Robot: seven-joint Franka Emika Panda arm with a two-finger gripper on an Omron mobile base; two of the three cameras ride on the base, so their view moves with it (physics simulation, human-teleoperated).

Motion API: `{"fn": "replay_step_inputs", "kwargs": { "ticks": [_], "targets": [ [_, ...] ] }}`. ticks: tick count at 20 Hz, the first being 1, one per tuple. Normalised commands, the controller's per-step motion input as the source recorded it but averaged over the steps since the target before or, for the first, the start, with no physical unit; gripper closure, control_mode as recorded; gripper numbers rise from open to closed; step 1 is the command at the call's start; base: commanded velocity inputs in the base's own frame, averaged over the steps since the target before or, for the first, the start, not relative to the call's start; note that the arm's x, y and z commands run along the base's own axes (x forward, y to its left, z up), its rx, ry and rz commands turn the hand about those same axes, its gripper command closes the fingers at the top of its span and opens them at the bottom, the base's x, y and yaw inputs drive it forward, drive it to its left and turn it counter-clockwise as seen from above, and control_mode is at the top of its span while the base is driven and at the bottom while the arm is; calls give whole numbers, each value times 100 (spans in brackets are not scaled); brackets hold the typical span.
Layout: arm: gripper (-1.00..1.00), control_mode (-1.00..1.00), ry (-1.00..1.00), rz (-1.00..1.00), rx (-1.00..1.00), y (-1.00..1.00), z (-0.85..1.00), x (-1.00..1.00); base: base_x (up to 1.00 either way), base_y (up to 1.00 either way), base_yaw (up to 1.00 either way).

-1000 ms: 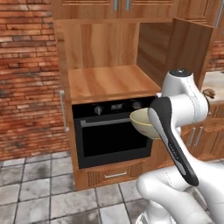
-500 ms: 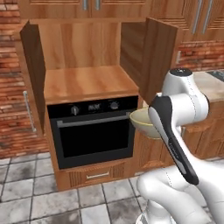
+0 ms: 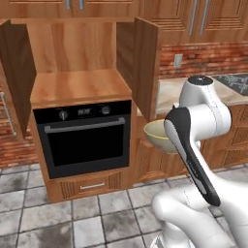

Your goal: Retrieve the bowl from the cabinet, then place the raw meat into the bowl to avoid contamination.

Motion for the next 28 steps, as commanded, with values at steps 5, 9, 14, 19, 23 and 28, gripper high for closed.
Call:
{"fn": "replay_step_inputs", "kwargs": {
  "ticks": [5, 9, 14, 19, 23, 28],
  "targets": [
    [100, 100, 0, 0, 0, 0, 0, 0, -13, -74, 0],
    [100, 100, 0, 0, 0, 0, 0, 0, -7, -76, 0],
    [100, 100, 0, 0, 0, 0, 0, 0, -1, -72, 1],
    [100, 100, 0, 0, 0, 0, 0, 0, 3, -72, 3],
    [100, 100, 0, 0, 0, 0, 0, 0, 12, -72, 5],
    [100, 100, 0, 0, 0, 0, 0, 0, 23, -72, 7]
  ]
}}
